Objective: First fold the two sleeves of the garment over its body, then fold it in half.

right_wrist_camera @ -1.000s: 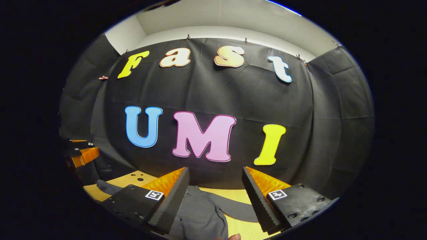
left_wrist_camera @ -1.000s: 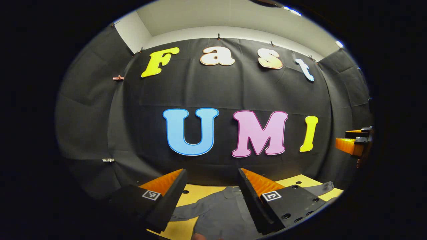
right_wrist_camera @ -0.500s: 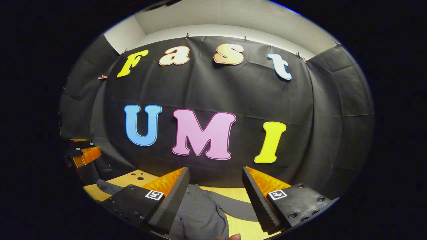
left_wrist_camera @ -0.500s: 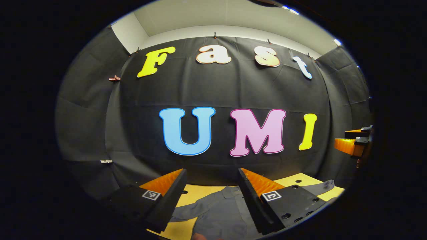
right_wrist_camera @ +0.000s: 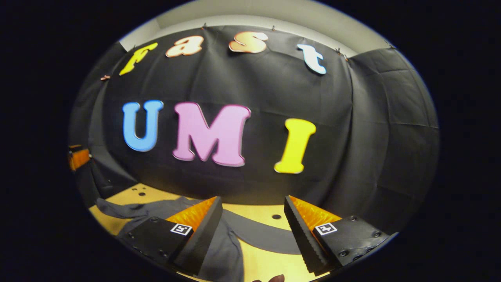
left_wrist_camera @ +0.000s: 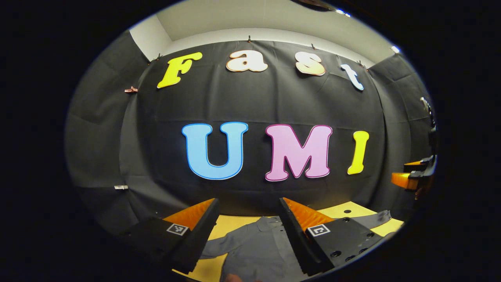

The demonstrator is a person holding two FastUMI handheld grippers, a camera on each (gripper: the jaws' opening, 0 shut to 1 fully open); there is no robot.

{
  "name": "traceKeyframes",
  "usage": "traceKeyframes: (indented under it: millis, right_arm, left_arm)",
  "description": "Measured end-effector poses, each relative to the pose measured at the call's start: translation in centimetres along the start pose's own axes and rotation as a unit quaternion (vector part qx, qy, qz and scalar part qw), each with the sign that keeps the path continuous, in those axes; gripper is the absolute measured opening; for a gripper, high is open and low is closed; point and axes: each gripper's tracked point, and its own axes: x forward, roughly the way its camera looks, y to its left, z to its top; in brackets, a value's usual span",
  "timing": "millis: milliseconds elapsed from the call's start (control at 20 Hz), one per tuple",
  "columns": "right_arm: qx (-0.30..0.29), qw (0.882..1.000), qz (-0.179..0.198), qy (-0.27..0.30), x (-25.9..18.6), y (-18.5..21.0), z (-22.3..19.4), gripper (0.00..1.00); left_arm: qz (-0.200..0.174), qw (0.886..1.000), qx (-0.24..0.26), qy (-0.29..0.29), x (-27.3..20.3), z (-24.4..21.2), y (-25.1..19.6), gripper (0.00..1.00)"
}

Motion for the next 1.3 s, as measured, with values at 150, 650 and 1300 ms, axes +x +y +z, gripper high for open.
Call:
traceKeyframes:
  millis: [150,650,1300]
  right_arm:
    - [0.013,0.997,-0.046,0.057,3.2,-6.7,-6.4,0.98]
    - [0.121,0.950,-0.152,0.246,12.3,-19.5,-29.3,0.98]
    - [0.116,0.926,-0.135,0.334,15.3,-21.2,-38.6,0.89]
  left_arm:
    - [-0.007,1.000,0.003,0.009,0.7,-0.8,-1.2,0.94]
    - [0.002,0.997,0.011,0.080,3.3,-5.7,-4.7,0.94]
    - [0.036,0.992,0.033,0.114,5.1,-8.3,-6.2,0.94]
